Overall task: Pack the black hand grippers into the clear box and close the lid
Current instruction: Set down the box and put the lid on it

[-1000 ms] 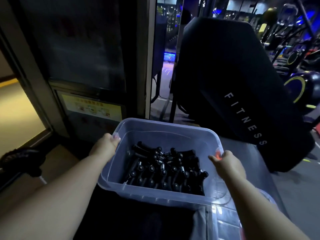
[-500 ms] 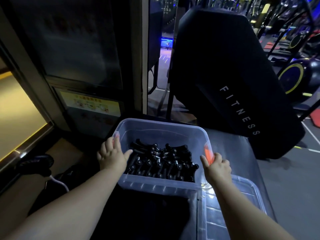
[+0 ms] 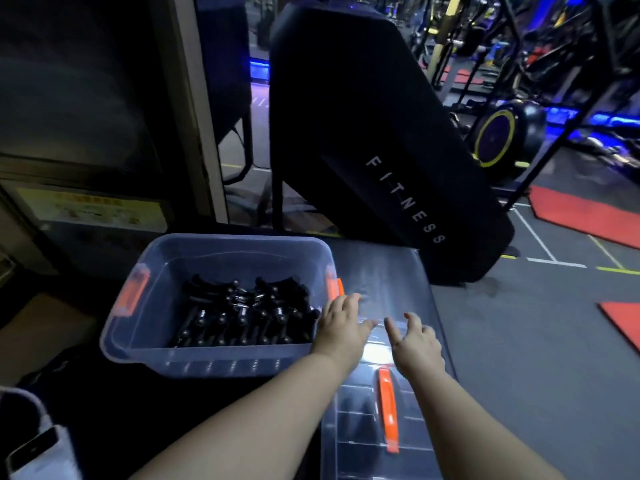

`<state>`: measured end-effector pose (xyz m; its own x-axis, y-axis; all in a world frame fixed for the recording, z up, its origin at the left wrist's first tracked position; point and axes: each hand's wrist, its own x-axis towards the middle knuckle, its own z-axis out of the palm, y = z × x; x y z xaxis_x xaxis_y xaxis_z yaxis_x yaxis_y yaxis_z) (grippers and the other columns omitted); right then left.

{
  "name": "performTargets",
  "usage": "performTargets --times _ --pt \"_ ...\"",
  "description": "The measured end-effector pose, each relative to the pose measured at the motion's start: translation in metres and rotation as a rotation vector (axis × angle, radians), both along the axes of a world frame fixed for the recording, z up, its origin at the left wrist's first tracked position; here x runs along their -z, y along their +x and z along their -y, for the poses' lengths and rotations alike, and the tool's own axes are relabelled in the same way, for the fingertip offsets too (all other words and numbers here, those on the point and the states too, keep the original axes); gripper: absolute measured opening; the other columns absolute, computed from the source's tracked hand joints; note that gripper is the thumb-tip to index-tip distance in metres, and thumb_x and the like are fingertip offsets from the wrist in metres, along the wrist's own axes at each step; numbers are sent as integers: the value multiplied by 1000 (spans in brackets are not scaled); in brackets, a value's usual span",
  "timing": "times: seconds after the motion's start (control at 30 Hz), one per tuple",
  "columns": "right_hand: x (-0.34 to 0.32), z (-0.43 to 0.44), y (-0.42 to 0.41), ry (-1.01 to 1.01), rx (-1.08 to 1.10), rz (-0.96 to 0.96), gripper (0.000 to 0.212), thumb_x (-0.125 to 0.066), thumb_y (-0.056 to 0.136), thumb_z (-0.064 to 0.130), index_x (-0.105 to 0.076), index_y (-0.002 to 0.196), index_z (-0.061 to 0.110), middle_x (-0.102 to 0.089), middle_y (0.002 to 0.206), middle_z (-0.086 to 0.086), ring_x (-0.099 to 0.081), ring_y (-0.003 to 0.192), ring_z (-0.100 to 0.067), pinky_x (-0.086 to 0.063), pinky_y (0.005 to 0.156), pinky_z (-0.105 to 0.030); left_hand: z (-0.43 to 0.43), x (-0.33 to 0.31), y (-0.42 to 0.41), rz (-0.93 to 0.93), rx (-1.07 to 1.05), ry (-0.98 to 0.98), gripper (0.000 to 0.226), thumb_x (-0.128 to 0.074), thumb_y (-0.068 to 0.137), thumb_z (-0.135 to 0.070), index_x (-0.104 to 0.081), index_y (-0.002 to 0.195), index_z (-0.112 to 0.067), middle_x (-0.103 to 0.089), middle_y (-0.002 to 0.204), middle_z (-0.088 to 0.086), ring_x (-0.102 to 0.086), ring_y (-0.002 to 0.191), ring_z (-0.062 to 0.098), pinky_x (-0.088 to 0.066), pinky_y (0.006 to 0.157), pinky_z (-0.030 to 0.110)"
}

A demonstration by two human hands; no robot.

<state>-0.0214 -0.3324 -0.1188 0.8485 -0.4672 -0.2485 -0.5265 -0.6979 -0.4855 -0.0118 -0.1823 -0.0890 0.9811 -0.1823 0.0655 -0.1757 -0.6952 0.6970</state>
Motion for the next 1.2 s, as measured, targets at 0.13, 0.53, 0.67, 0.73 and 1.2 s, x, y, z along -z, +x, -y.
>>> performTargets --times 0.13,0.53,0.67,0.73,1.2 --pt "14 40 -20 -35 43 -107 65 -31 90 69 -29 145 35 -39 144 -8 -38 130 -31 -33 102 -46 41 25 -8 -170 53 42 55 -49 94 -41 -35 141 -16 -38 143 5 -30 132 21 -17 108 27" --pt "90 85 -70 -33 60 -380 67 -26 92 67 -22 149 31 -39 146 -11 -39 130 -33 -32 104 -46 38 124 -36 -559 -111 289 69 -48 91 -51 -19 147 -24 -12 157 1 -15 141 25 -25 110 43" --pt "109 86 -76 -11 80 -395 67 -28 92 67 -22 149 30 -36 148 -10 -38 132 -34 -33 105 -49 37 139 -38 -646 -208 312 81 -52 89 -51 -8 150 -20 0 160 2 -7 144 26 -22 112 43" --pt "117 89 -82 13 111 -396 69 -29 91 68 -22 149 30 -32 150 -9 -36 133 -34 -31 105 -50 38 146 -39 -699 -239 292 88 -53 89 -52 0 151 -18 -1 160 4 -4 145 26 -20 113 43" --pt "126 114 -105 45 302 -308 74 -36 89 66 -18 150 27 -38 146 -15 -39 131 -36 -34 104 -53 69 139 -35 -728 -335 163 96 -59 87 -47 3 151 -11 -18 155 12 -29 137 33 -33 107 41"
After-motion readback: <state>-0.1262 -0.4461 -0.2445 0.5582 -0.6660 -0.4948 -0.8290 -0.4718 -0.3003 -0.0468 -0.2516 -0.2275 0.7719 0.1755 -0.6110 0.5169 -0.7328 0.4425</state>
